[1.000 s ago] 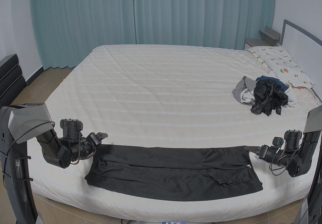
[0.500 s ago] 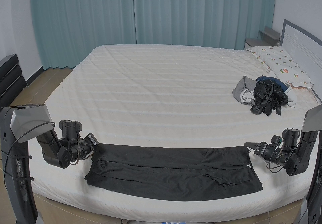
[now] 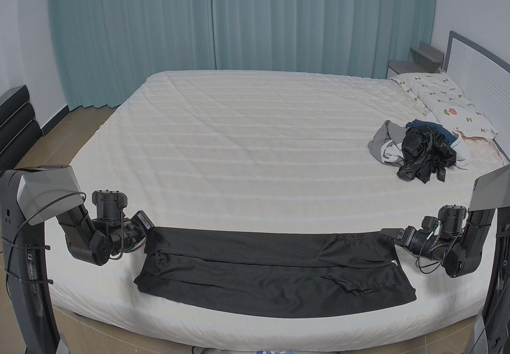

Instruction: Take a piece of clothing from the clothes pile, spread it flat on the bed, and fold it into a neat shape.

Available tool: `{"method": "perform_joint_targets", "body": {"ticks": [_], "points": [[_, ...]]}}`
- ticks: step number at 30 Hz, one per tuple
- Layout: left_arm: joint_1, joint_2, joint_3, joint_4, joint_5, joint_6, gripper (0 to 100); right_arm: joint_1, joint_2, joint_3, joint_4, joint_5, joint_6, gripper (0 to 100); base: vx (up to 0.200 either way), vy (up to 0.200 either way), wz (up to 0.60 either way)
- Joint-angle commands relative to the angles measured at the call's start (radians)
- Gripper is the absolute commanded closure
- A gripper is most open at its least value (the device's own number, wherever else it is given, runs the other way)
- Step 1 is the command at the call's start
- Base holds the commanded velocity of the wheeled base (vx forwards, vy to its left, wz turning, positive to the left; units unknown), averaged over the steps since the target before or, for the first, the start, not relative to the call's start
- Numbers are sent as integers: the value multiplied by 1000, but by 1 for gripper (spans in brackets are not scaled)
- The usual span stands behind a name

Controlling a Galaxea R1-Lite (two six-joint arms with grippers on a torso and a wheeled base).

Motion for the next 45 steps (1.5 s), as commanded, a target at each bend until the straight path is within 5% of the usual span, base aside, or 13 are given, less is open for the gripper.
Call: {"method": "perform_joint_targets", "body": {"ticks": [1,36,37,38,45], "points": [[0,3,0,0,0,0,100,7,26,-16,-1,-1,1,100,0,0,0],[0,11,-21,0,-2,-51,100,-53,25,-57,-16,-13,33,100,0,0,0],[0,12,-21,0,-2,-53,0,-52,28,-56,-15,-13,33,100,0,0,0],[0,12,-21,0,-2,-53,0,-50,28,-56,-15,-13,33,0,0,0,0],[6,14,-14,-3,-2,-51,0,-53,10,-42,-24,-13,35,0,0,0,0]]}}
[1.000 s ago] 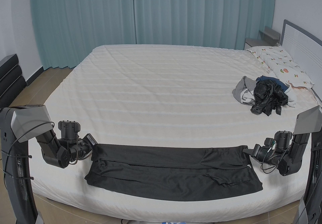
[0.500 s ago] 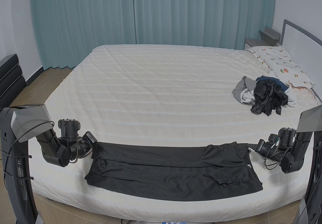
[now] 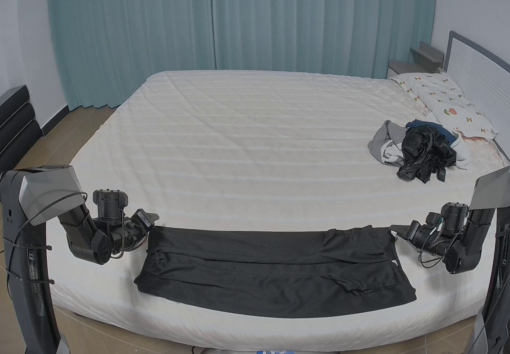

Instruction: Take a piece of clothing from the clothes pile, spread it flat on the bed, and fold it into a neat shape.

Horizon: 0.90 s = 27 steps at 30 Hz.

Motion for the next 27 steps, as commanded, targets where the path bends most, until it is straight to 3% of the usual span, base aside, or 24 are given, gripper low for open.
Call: {"method": "perform_joint_targets", "body": {"ticks": [1,3,10,14,20,23,27], "points": [[10,-7,13,-1,0,0,0,-7,-27,18,-13,1,2,0,0,0,0],[21,-22,27,-1,-5,-2,0,-10,-51,38,-22,2,2,0,0,0,0],[39,-185,208,-2,-140,5,0,14,-125,133,-40,4,4,0,0,0,0],[35,-185,216,5,-141,3,0,19,-123,142,-42,4,2,0,0,0,0],[16,-179,248,10,-141,32,0,20,-123,147,-40,2,2,0,-200,0,0],[16,-177,280,12,-141,90,0,20,-117,145,-40,2,1,0,-200,0,0],[12,-177,331,7,-141,169,0,25,-117,147,-40,2,1,0,0,0,0]]}}
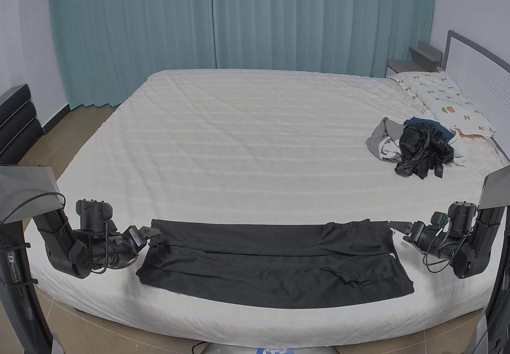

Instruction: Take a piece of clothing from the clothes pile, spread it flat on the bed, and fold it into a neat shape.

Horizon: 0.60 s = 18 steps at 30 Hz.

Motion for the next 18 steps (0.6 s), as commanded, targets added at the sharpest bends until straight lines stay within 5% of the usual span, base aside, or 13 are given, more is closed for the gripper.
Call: {"method": "perform_joint_targets", "body": {"ticks": [1,15,16,18], "points": [[-8,-2,55,-2,-1,44,0,7,2,1,-1,0,-1,0,0,0,0],[-21,21,70,-11,8,55,0,9,20,-2,-1,0,-2,0,0,0,0],[-21,19,70,-11,8,55,100,9,20,-2,-1,0,-4,0,0,0,0],[-26,19,72,-9,8,57,100,9,25,-2,-1,0,-8,0,0,0,0]]}}
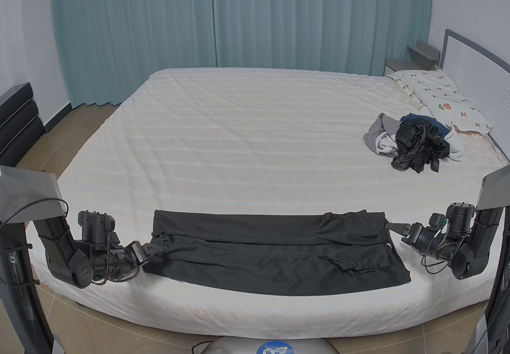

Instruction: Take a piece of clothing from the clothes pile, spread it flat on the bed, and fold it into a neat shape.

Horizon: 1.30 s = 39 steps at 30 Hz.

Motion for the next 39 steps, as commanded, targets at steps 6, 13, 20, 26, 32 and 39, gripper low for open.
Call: {"method": "perform_joint_targets", "body": {"ticks": [6,13,20,26,32,39], "points": [[-1,13,25,13,51,108,100,0,12,0,0,1,-2,0,0,0,0],[-4,-3,11,116,124,128,100,5,10,1,-2,1,-2,0,0,0,0],[-2,-6,-4,150,129,153,100,6,10,0,-2,1,-2,0,0,0,0],[4,-26,2,153,129,154,0,6,10,1,-2,1,-2,0,0,0,0],[56,-127,-8,158,112,159,0,6,10,-2,0,1,-1,0,0,0,0],[56,-131,-94,152,81,65,0,6,12,-6,-2,1,-1,0,0,0,0]]}}
